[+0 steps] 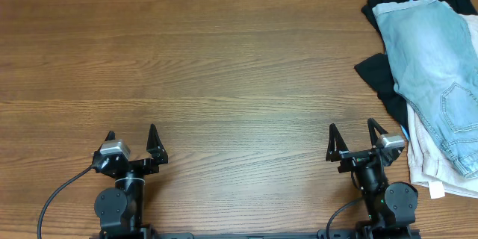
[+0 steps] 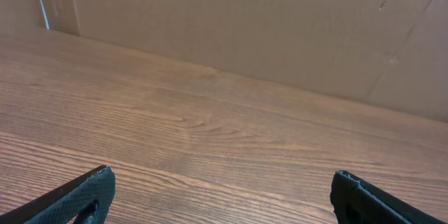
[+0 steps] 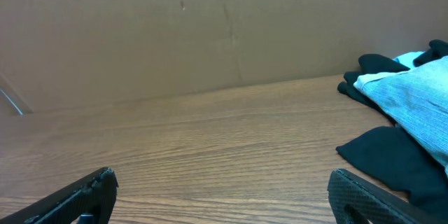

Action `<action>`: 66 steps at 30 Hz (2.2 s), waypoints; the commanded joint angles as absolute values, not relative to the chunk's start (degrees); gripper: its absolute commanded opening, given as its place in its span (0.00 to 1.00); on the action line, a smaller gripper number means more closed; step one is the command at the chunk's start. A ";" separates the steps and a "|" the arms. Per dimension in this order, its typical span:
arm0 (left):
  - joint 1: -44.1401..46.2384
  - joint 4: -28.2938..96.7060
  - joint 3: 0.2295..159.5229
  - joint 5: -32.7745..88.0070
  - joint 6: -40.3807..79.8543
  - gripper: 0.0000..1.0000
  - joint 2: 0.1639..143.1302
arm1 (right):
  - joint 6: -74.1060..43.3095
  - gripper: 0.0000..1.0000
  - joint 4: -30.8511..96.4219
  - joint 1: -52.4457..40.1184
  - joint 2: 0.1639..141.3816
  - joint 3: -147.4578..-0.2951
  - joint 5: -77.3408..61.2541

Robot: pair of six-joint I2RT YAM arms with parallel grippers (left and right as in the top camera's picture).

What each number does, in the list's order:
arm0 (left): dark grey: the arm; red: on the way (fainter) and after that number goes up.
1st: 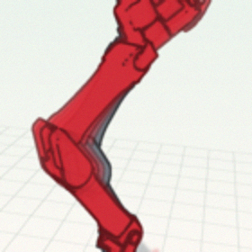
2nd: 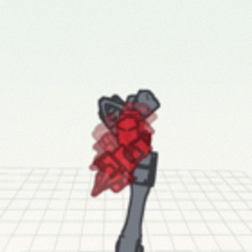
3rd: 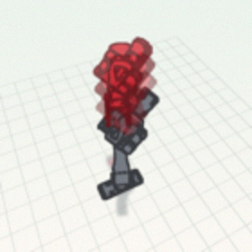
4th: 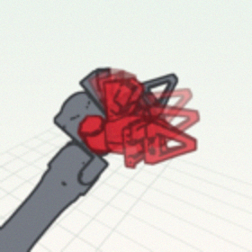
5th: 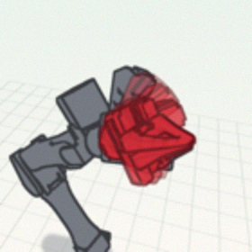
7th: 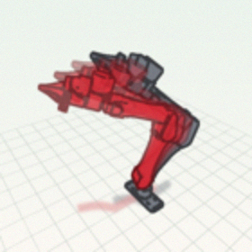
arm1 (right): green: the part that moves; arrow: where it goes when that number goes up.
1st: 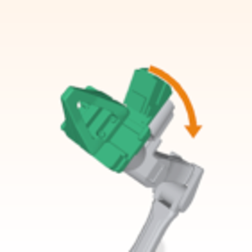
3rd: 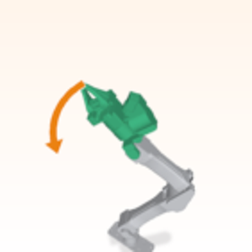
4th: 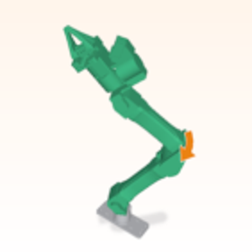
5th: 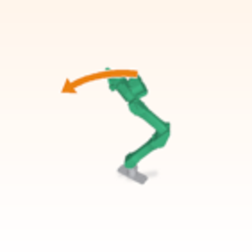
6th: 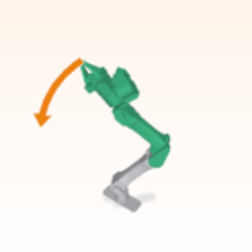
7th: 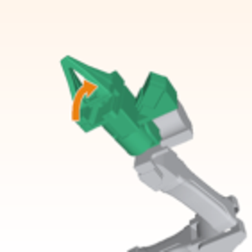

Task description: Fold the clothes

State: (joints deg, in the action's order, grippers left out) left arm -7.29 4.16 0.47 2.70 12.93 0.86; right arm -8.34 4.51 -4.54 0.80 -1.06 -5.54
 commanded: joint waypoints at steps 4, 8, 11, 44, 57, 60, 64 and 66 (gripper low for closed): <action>-7.86 4.27 0.30 2.35 11.16 1.00 0.32 | -8.19 1.00 4.40 -4.38 0.16 -0.47 -4.56; -7.86 4.27 0.30 2.35 11.16 1.00 0.32 | -8.19 1.00 4.40 -4.38 0.16 -0.47 -4.56; -7.86 4.27 0.30 2.35 11.16 1.00 0.32 | -8.19 1.00 4.40 -4.38 0.16 -0.47 -4.54; -7.86 4.27 0.30 2.35 11.16 1.00 0.32 | -8.19 1.00 4.40 -4.38 0.16 -0.47 -4.56; -7.86 4.27 0.30 2.35 11.16 1.00 0.32 | -8.19 1.00 4.40 -4.38 0.16 -0.47 -4.56; -7.86 4.27 0.30 2.35 11.16 1.00 0.32 | -8.19 1.00 4.40 -4.38 0.19 -0.47 -4.56; -7.86 4.27 0.30 2.35 11.16 1.00 0.32 | -4.32 1.00 4.69 -4.38 0.16 -0.47 -1.45; -7.86 4.27 0.30 2.35 11.16 1.00 0.32 | -2.57 1.00 4.67 -4.38 0.19 -0.47 1.58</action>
